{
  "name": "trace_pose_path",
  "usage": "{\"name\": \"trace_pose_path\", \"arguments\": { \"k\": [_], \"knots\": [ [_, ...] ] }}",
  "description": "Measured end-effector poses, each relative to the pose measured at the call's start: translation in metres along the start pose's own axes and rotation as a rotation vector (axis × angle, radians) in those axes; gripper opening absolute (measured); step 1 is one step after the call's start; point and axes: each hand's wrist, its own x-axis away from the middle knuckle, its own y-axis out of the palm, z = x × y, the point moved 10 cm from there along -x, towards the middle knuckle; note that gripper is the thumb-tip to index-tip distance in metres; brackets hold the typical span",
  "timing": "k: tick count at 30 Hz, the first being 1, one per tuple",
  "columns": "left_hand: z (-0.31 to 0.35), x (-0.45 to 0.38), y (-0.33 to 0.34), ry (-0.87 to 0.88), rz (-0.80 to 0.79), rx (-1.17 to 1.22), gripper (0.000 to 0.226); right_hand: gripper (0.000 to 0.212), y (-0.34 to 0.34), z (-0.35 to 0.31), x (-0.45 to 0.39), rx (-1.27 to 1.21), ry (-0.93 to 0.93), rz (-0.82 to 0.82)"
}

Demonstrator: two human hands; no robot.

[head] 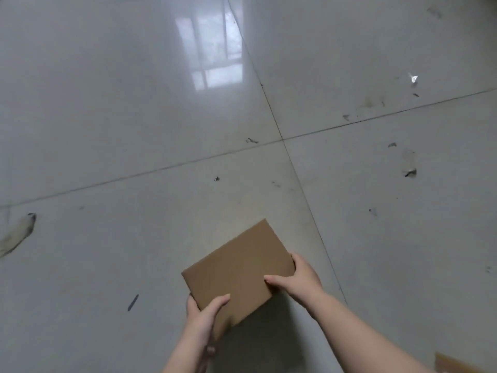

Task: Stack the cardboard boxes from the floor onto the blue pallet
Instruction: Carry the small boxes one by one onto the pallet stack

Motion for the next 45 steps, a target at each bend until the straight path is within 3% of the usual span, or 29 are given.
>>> {"name": "trace_pose_path", "arguments": {
  "k": [4, 11, 15, 19, 25, 35, 39, 45],
  "knots": [
    [0.118, 0.094, 0.013, 0.227, -0.020, -0.063, 0.053, 0.066, -0.065, -0.090, 0.061, -0.201, -0.084, 0.110],
    [0.342, 0.385, 0.079, 0.632, -0.208, -0.152, 0.052, 0.061, -0.276, -0.314, 0.246, -0.419, -0.340, 0.317],
    [0.396, 0.553, 0.113, 0.822, -0.343, -0.162, 0.057, 0.059, -0.385, -0.387, 0.378, -0.466, -0.499, 0.445],
    [0.406, 0.709, 0.146, 1.006, -0.502, -0.170, 0.059, 0.057, -0.473, -0.409, 0.504, -0.576, -0.609, 0.524],
    [0.381, 0.869, 0.191, 1.178, -0.671, -0.226, 0.061, 0.063, -0.570, -0.391, 0.657, -0.650, -0.773, 0.681],
    [0.309, 0.978, 0.289, 1.264, -1.036, -0.340, 0.051, 0.062, -0.625, -0.290, 0.764, -0.912, -0.808, 0.878],
    [0.267, 1.005, 0.336, 1.236, -1.257, -0.428, 0.056, 0.077, -0.636, -0.236, 0.805, -0.987, -0.760, 1.061],
    [0.180, 1.047, 0.402, 1.126, -1.644, -0.648, 0.046, 0.062, -0.627, -0.153, 0.876, -1.088, -0.618, 1.439]
  ]
}}
